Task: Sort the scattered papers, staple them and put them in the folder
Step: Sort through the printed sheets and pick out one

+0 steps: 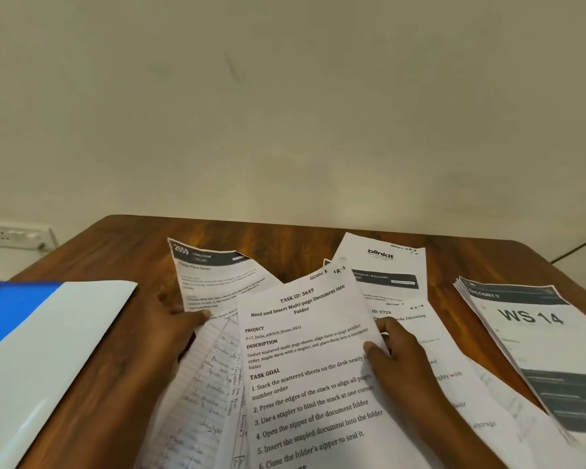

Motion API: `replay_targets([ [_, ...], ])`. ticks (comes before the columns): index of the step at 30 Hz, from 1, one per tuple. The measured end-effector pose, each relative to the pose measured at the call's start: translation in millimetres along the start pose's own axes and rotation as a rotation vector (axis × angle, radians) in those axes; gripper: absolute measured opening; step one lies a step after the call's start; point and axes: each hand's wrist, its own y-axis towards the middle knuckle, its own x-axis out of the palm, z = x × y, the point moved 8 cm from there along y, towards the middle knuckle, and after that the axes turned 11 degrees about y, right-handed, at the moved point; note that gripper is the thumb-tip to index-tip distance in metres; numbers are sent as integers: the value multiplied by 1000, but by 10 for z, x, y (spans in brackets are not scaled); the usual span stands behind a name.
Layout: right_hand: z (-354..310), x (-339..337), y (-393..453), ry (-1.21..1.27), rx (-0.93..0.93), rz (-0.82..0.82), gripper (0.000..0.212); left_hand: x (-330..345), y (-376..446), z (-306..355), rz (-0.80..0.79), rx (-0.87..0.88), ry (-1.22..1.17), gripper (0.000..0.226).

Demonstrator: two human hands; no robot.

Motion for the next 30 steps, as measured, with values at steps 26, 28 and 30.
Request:
replay_targets([
  [26,-231,-877,167,894,-3,235,30,-58,-63,435,53,185,-230,38],
  [28,-189,-985,197,920,15,269,29,135,-78,366,-147,187,-113,43],
  [30,-121,-1054,216,922,47,295,28,314,-171,341,-279,196,41,41],
])
